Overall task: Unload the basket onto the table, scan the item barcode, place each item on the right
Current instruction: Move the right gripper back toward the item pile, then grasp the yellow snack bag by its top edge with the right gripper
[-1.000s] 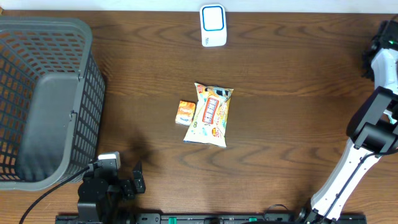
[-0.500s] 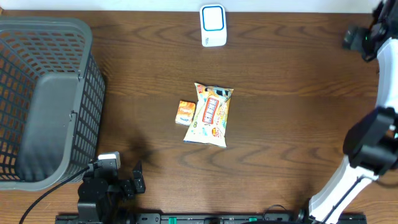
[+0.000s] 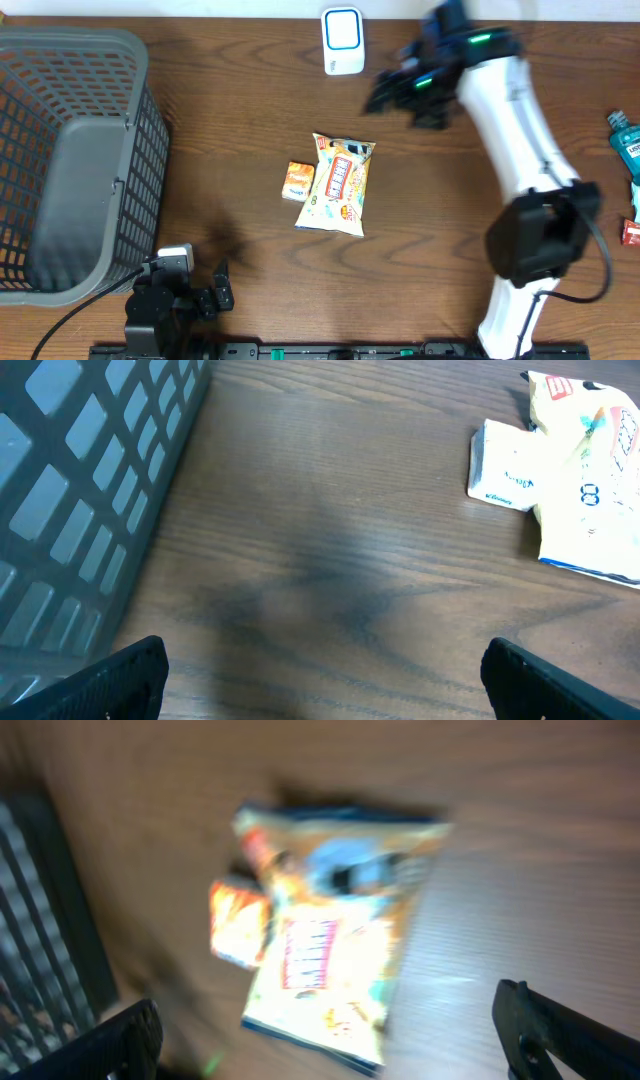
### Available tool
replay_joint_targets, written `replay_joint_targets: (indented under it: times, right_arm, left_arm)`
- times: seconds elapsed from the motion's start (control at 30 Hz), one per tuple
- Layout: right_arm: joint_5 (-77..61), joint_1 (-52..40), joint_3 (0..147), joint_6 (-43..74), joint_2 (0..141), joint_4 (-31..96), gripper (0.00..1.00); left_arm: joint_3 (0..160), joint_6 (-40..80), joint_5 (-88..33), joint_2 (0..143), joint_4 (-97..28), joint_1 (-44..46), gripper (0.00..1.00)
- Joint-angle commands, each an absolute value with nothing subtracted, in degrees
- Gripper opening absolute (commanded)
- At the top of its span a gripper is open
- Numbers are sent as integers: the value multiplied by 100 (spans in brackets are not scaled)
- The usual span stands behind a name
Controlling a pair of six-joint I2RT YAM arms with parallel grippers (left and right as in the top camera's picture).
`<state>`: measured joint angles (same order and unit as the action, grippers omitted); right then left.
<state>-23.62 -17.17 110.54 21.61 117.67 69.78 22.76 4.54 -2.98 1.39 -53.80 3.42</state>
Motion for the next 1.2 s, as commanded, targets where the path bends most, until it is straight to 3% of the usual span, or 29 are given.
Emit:
replay_joint_targets:
  times: [0.0,0.07,0.17,0.3,0.5,0.77,0.83,0.93,1.03,1.1,1.17]
  right_arm:
    - [-1798,-2600,10707,2526,11734,6654,99]
    - [-965,-3098,10495,2821,11736,6451,99]
    - [744,-3935,10040,4283,11832,6274,99]
    - [1743,-4386,9771,4936,11937,6055,93]
    - [2147,-4584,9749,4969,12221,5640,81]
    - [2067,-4532,9747,4967,12962,5704,78]
    - [1931,-4532,9747,4969,13100,5817,69]
    - [1861,-4532,9749,5164,13205,6149,43]
    - [1916,-4480,9769,5315,13172,6405,25]
    - [1758,-4405,9896,5310,13124,6646,2]
    - [1328,-4287,10151,5290,13054,6993,1]
  left_arm:
    - [2255,502,-250,134,-5395,318,100]
    - [2255,504,-250,134,-5395,318,100]
    - [2255,502,-250,134,-5395,318,100]
    - [2255,504,-250,134,-5398,318,100]
    - [2255,504,-250,134,-5395,318,100]
    - [2255,504,-250,134,-5395,318,100]
    - [2255,504,-250,134,-5395,318,100]
    - [2255,502,-250,134,-5395,318,100]
    - [2255,504,-250,134,-5398,318,100]
    - [2255,502,-250,134,-5398,318,100]
    - [2255,502,-250,134,-5395,318,100]
